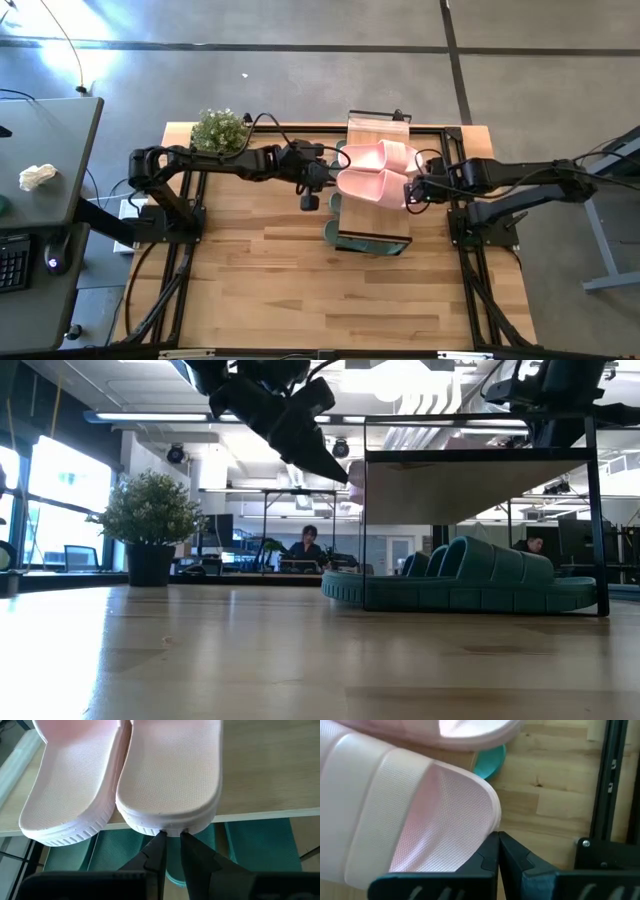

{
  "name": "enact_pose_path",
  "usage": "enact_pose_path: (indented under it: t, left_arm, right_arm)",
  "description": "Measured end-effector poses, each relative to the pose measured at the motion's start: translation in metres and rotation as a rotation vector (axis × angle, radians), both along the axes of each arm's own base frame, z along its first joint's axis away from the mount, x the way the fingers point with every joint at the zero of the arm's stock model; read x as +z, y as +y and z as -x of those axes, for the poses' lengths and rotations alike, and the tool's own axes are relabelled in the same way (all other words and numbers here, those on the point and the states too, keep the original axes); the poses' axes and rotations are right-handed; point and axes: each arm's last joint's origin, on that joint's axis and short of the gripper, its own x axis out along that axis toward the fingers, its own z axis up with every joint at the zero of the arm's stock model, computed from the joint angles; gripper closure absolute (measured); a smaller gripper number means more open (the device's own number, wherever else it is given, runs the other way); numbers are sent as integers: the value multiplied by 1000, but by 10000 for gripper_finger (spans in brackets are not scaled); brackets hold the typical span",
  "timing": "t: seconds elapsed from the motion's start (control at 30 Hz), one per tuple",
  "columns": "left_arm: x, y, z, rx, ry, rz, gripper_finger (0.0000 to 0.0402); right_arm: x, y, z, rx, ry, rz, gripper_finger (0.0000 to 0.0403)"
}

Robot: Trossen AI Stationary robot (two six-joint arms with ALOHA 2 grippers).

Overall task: Pick and place slides into the shelf
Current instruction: Put the pink slide on the shelf

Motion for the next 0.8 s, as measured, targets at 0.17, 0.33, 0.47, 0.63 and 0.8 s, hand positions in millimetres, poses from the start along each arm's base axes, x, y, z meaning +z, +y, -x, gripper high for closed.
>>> enact_pose_path:
  t: [0.17,0.33,0.47,0.63,0.8]
  left_arm:
    - [0,0,0,-4,-2,2,356]
    - [0,0,0,-5,-3,2,356]
    - [0,-1,0,-4,-1,2,356]
    - [-1,0,1,23,23,-11,356]
    - [-4,0,4,63,72,-7,356]
  right_arm:
    - [0,-5,0,-22,4,22,403]
    - [0,-8,0,-22,10,34,403]
    - [0,-10,0,-31,12,53,403]
    - [1,-12,0,-35,11,76,403]
    - [4,-13,6,-62,7,105,403]
